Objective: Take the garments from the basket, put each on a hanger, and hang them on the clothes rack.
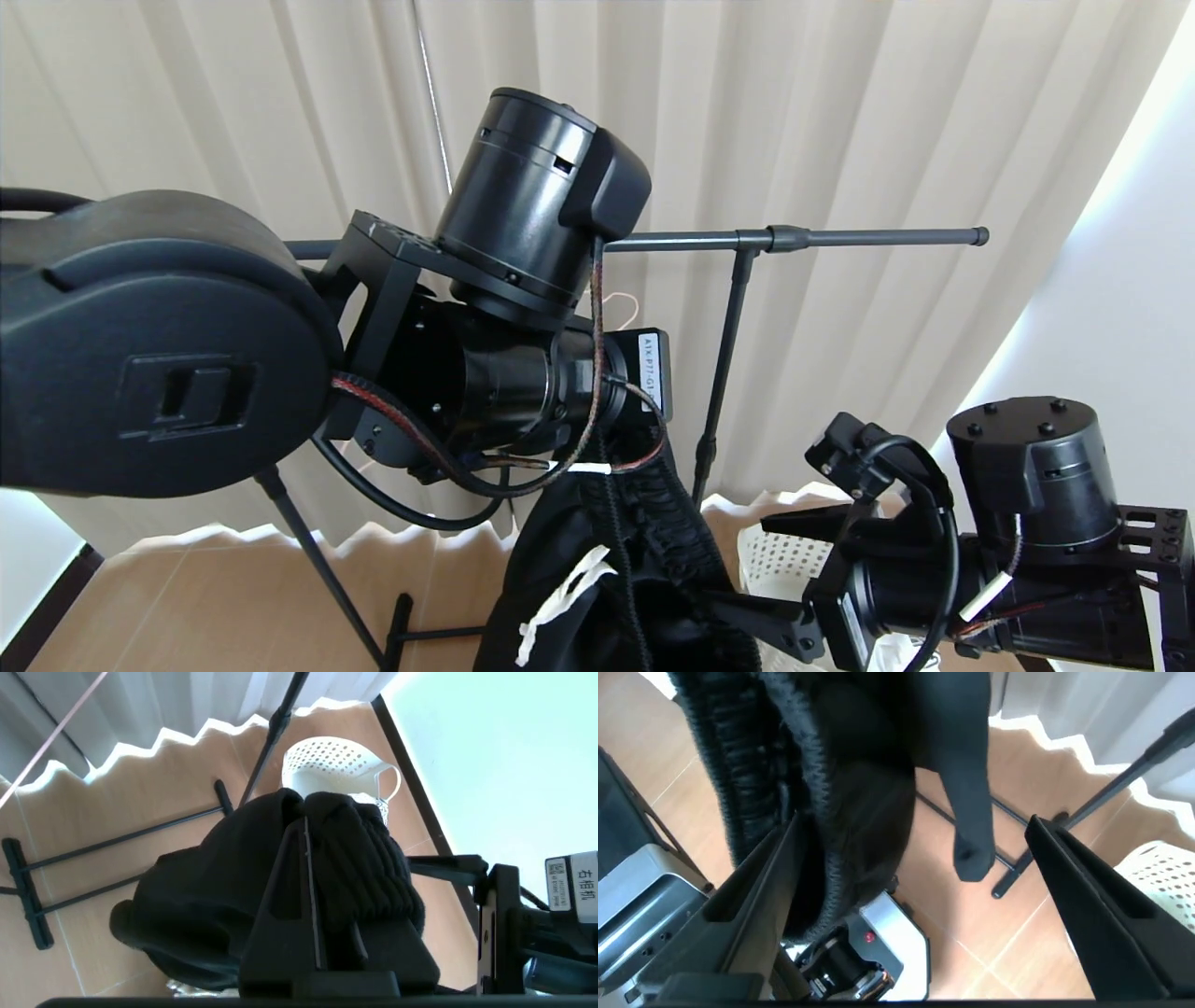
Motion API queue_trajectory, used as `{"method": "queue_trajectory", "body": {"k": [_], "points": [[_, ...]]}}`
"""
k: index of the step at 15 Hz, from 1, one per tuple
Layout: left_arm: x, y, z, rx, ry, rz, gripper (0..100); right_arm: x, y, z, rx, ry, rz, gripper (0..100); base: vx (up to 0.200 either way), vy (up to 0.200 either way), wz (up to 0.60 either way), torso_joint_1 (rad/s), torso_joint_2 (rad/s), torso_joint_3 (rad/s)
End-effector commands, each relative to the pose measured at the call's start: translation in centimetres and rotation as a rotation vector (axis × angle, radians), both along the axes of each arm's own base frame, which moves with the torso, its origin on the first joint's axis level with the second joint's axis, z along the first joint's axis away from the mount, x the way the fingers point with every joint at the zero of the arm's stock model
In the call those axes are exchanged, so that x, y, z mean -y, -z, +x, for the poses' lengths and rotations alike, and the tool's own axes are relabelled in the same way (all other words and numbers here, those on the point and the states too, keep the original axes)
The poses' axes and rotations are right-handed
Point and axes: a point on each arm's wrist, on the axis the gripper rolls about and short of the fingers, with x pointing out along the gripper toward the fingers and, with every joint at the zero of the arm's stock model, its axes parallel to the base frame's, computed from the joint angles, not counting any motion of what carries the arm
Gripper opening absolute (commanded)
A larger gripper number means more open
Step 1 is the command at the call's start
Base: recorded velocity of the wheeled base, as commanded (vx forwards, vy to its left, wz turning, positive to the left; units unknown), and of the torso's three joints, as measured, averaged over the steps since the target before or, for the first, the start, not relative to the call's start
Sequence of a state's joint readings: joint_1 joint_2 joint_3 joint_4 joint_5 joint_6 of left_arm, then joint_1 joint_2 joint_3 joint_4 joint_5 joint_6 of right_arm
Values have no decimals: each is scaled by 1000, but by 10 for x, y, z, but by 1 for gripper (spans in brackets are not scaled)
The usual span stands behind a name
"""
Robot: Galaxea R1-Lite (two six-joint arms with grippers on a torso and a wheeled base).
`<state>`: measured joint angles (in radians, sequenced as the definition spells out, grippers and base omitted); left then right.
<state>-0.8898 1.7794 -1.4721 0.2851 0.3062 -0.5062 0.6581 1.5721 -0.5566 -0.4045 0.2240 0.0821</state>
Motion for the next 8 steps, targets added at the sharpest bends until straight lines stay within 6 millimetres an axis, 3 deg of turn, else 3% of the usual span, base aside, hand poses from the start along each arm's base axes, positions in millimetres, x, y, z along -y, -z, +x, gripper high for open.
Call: {"method": "queue_trajectory", "body": {"k": [1, 8], "points": [[0, 0, 0, 3, 4, 8, 0, -1, 5, -1, -5, -15, 7, 100, 0, 0, 0, 0, 0, 0], [-1, 1, -1, 4, 8, 12, 0, -1, 19, 11, -23, 12, -3, 100, 0, 0, 0, 0, 0, 0]]}}
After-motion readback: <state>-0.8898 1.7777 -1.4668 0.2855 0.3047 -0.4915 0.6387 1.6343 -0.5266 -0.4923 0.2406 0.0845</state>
